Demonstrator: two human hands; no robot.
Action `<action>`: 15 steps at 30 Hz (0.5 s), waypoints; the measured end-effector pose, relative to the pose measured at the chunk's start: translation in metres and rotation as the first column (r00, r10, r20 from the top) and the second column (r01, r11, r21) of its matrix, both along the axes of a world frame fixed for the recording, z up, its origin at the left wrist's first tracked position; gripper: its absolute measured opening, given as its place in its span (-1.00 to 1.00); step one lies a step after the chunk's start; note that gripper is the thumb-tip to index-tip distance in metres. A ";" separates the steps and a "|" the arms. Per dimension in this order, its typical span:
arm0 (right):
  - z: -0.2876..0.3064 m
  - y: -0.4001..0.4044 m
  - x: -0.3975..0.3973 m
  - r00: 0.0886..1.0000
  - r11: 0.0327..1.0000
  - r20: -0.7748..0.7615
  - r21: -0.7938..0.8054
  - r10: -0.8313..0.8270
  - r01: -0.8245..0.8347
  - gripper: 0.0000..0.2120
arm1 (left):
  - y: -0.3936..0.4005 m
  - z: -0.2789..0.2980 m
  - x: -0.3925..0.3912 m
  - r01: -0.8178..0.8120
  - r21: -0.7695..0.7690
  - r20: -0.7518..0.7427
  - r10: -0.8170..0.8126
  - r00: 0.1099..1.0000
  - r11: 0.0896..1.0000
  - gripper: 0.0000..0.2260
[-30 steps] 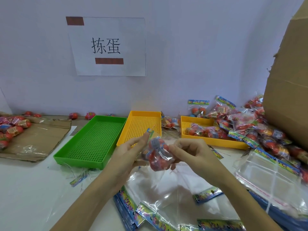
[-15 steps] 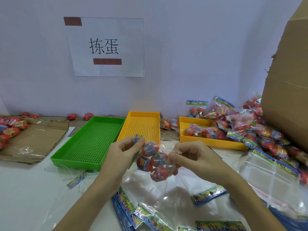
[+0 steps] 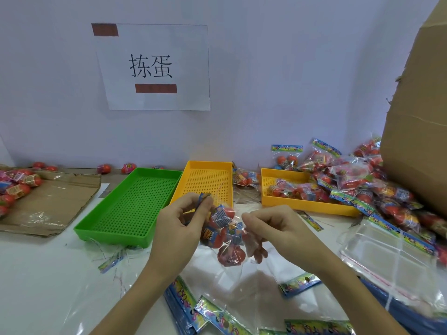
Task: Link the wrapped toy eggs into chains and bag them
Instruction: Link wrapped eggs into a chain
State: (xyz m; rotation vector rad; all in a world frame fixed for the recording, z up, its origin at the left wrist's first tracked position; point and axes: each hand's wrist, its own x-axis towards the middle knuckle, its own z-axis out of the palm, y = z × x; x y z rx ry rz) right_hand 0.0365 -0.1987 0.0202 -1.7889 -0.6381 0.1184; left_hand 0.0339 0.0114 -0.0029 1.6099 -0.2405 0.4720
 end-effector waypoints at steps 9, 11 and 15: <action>-0.005 -0.001 0.007 0.979 0.984 -0.191 0.144 -0.075 0.103 -0.32 | 0.012 0.016 0.002 0.044 -0.019 -0.020 -0.045 0.999 0.999 -0.72; -0.009 0.004 0.009 0.906 0.972 -0.421 0.196 -0.033 0.126 -0.27 | 0.011 0.017 0.001 0.064 -0.028 0.025 -0.064 0.998 0.998 -0.78; -0.014 0.012 0.003 0.680 0.961 -0.695 0.272 0.233 -0.051 -0.39 | 0.005 0.011 0.000 0.092 -0.043 0.128 -0.085 0.988 0.995 -0.86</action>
